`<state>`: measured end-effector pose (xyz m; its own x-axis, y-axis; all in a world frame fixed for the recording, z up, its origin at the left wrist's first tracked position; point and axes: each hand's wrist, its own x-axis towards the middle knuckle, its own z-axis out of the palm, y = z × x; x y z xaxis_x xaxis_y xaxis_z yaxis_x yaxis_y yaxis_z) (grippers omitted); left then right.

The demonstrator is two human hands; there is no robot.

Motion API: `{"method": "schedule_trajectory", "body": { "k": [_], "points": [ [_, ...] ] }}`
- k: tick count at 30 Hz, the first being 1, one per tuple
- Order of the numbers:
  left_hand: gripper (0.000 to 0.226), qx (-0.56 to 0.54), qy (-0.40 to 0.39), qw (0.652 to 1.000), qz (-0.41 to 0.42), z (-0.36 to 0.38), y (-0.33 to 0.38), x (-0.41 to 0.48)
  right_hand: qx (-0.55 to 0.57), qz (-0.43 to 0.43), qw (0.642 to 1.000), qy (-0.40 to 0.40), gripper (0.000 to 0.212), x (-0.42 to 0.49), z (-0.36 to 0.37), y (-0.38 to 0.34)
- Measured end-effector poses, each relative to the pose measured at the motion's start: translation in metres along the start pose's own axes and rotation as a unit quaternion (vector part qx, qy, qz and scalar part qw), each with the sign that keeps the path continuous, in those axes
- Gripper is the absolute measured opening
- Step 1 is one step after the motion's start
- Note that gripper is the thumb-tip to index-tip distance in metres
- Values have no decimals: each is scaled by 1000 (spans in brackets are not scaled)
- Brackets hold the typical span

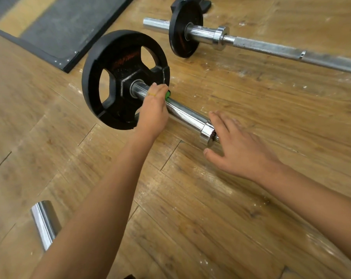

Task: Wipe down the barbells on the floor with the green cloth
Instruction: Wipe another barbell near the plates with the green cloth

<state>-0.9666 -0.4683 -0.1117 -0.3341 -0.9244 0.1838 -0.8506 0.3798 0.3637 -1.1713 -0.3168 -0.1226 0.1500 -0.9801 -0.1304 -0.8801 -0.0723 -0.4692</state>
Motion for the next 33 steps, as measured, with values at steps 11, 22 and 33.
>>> {"method": "schedule_trajectory", "body": {
  "k": [11,22,33],
  "points": [
    [46,0,-35,999,-39,-10,-3,-13,-41,-29,998,31,86,-16,12,-22],
    [46,-29,-52,998,7,-13,-7,-65,-47,-71,996,38,90,-27,30,-41],
    [47,-28,-43,999,-8,-20,-20,-89,-56,-92,994,30,87,-42,44,-60]
  ]
}}
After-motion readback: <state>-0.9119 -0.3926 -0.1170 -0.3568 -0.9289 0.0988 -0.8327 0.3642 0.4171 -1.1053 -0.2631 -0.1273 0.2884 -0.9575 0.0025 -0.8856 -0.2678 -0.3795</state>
